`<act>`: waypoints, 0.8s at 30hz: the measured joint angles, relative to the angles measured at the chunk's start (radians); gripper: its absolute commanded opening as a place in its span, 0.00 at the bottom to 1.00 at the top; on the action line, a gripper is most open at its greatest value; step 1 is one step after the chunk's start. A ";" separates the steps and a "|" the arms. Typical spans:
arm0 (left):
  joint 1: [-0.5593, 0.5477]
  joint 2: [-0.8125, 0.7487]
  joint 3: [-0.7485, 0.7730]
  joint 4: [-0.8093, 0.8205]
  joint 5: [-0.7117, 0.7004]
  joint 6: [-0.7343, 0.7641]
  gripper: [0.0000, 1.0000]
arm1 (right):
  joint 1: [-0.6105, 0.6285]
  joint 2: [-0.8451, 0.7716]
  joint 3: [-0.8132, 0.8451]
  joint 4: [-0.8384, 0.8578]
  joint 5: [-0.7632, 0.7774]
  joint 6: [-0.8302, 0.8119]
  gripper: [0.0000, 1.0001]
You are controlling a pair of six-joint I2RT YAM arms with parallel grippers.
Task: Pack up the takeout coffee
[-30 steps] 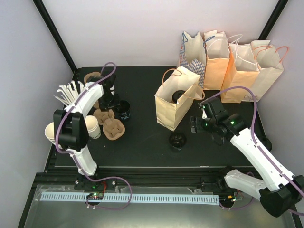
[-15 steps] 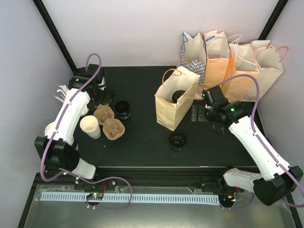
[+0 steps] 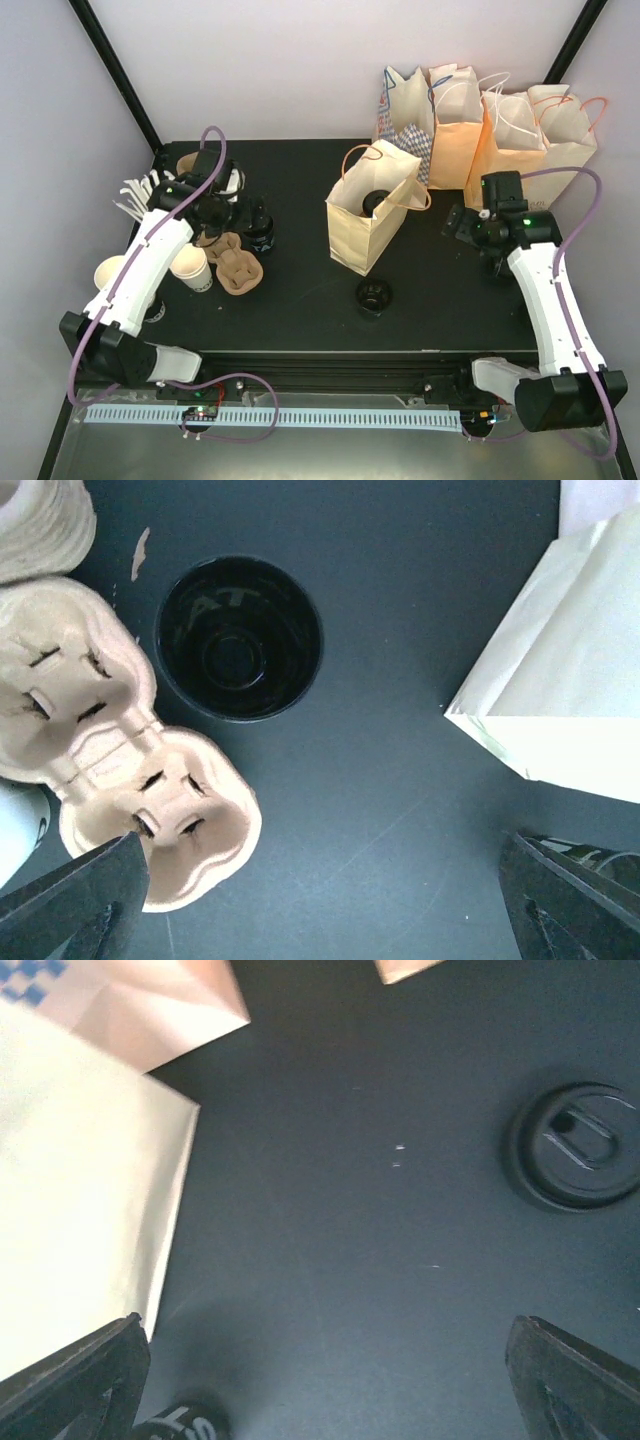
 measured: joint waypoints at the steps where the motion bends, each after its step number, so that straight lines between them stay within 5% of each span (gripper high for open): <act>1: 0.000 -0.010 -0.019 0.012 0.005 -0.006 0.99 | -0.032 0.001 0.000 -0.006 -0.006 -0.002 1.00; 14: 0.042 -0.074 -0.155 0.129 0.192 -0.037 0.99 | -0.210 0.118 -0.017 -0.061 -0.040 0.031 0.96; 24: -0.030 -0.163 -0.320 0.306 0.369 -0.053 0.99 | -0.352 0.365 0.011 -0.032 -0.034 0.096 0.91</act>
